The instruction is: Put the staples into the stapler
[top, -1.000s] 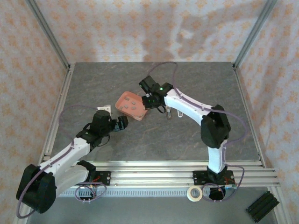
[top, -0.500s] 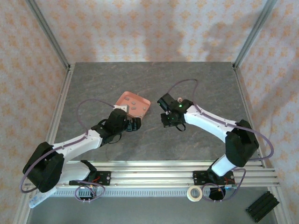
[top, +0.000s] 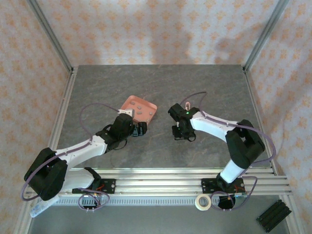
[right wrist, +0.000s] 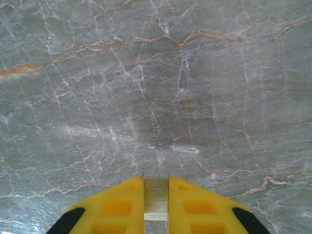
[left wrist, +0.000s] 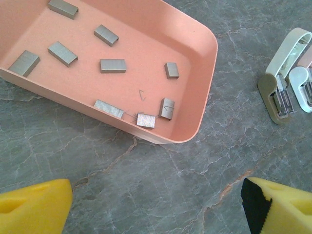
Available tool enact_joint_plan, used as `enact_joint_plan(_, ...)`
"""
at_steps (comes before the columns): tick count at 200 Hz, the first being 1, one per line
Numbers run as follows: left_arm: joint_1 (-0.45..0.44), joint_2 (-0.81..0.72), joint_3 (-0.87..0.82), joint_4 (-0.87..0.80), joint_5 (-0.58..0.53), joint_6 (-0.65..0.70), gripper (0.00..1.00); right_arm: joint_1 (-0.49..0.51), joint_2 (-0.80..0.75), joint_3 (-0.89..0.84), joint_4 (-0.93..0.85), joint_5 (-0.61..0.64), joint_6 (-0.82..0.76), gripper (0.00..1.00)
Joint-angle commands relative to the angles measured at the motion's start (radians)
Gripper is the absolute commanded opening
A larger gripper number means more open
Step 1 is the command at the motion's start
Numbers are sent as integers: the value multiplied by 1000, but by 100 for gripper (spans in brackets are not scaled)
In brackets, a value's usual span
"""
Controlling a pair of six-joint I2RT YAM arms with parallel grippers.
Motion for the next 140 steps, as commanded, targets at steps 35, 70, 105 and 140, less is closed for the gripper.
enact_joint_plan(35,-6,-3,-6,31,-41,-1,90,-6,75,24,-51,-29,5,25)
enact_joint_plan(70,-7,-4,-14,33,-44,-3,90,-41,70,91,-124,-80,-18,30)
enact_joint_plan(105,-5,2,-16,39,-44,-2,91,-69,115,158,-200,-128,-51,31)
enact_joint_plan(140,-6,6,-16,35,-51,1,91,-70,179,205,-256,-97,-129,31)
